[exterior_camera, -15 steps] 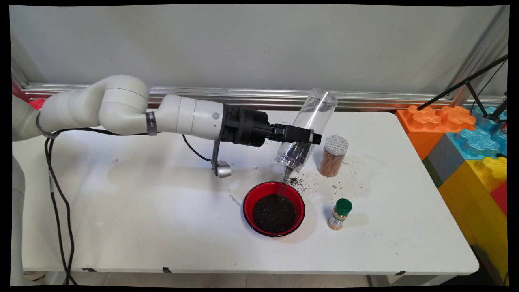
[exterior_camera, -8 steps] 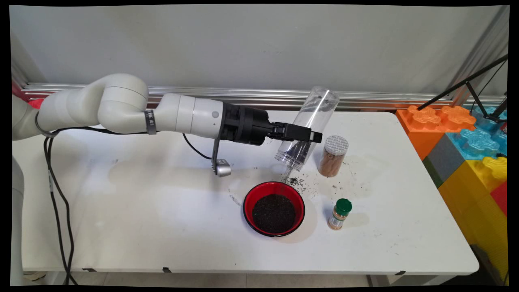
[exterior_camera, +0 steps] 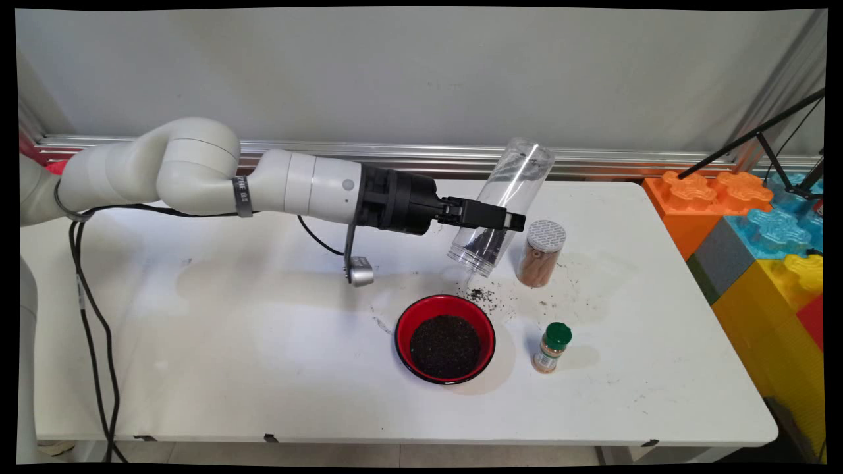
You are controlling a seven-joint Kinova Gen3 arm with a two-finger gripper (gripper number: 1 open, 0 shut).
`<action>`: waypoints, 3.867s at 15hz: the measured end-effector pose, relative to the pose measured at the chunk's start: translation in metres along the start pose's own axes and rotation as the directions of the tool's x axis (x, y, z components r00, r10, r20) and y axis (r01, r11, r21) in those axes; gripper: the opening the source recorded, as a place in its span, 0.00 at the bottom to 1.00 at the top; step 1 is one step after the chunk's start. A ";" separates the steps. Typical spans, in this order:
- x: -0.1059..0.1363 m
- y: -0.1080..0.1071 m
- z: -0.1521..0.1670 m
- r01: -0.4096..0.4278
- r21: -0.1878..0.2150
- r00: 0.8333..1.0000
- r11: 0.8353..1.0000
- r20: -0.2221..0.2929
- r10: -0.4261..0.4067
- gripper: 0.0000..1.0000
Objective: Pour the black seasoning powder in the red bowl
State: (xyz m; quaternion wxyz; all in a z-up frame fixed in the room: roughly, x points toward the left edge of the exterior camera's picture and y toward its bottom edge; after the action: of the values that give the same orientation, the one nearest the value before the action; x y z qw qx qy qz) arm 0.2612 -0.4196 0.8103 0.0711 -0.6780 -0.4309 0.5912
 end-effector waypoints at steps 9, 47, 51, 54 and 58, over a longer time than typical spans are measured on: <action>-0.001 -0.001 -0.003 -0.023 0.012 1.000 1.000 0.000 0.023 0.00; -0.008 -0.006 -0.013 -0.116 0.058 0.993 0.992 0.011 0.116 0.00; -0.008 -0.007 -0.015 -0.124 0.061 0.992 0.990 0.011 0.124 0.00; -0.008 -0.008 -0.016 -0.131 0.062 0.991 0.989 0.011 0.130 0.00; -0.009 -0.008 -0.017 -0.135 0.063 0.991 0.989 0.011 0.135 0.00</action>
State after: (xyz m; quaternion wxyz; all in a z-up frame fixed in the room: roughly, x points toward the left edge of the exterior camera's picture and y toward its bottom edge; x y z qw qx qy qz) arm 0.2729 -0.4133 0.8269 0.0513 -0.7011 -0.3652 0.6103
